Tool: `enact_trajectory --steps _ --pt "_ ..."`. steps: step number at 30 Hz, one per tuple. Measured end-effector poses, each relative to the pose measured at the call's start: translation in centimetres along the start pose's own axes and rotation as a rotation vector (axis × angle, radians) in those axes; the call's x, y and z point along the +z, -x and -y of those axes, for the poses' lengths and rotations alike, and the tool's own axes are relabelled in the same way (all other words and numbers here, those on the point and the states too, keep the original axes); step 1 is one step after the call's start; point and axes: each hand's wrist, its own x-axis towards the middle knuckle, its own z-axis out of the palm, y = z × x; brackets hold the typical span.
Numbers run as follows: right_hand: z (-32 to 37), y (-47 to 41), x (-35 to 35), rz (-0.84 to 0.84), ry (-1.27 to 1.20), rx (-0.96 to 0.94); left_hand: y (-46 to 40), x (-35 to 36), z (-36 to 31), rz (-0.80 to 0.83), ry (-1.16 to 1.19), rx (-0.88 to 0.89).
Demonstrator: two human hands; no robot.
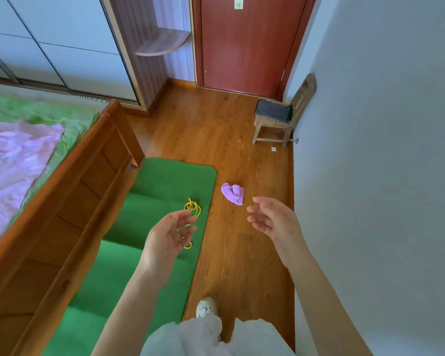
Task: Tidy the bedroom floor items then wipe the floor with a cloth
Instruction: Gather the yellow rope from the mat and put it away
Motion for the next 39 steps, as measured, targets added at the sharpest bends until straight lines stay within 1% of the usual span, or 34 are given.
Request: enact_trajectory --steps 7,10,14,17,22,27,34,39 --pt "1.9 -8.0 3.0 0.025 0.036 0.055 -6.3 -0.8 -3.1 -0.064 0.008 -0.017" --pt "2.8 -11.9 3.8 0.063 0.069 0.057 -8.8 -0.8 -3.9 -0.126 0.045 -0.026" --pt "3.9 -17.7 5.2 0.128 0.106 0.110 -11.7 -0.3 -4.4 -0.223 0.088 -0.043" --pt "5.0 -21.7 6.3 0.217 0.124 0.137 -13.9 0.5 -4.5 -0.320 0.110 -0.030" --pt "7.7 -27.8 7.5 0.402 0.211 0.178 -17.4 2.8 -5.1 -0.480 0.238 0.022" --pt "9.2 -33.4 8.3 0.542 0.303 0.185 -20.3 5.1 -4.7 -0.592 0.268 0.066" --pt "7.6 -38.1 9.7 0.621 0.387 0.227 -23.3 5.5 -3.6 -0.705 0.275 0.162" --pt "4.9 -39.7 10.3 0.623 0.409 0.256 -25.2 4.3 -2.1 -0.728 0.237 0.178"
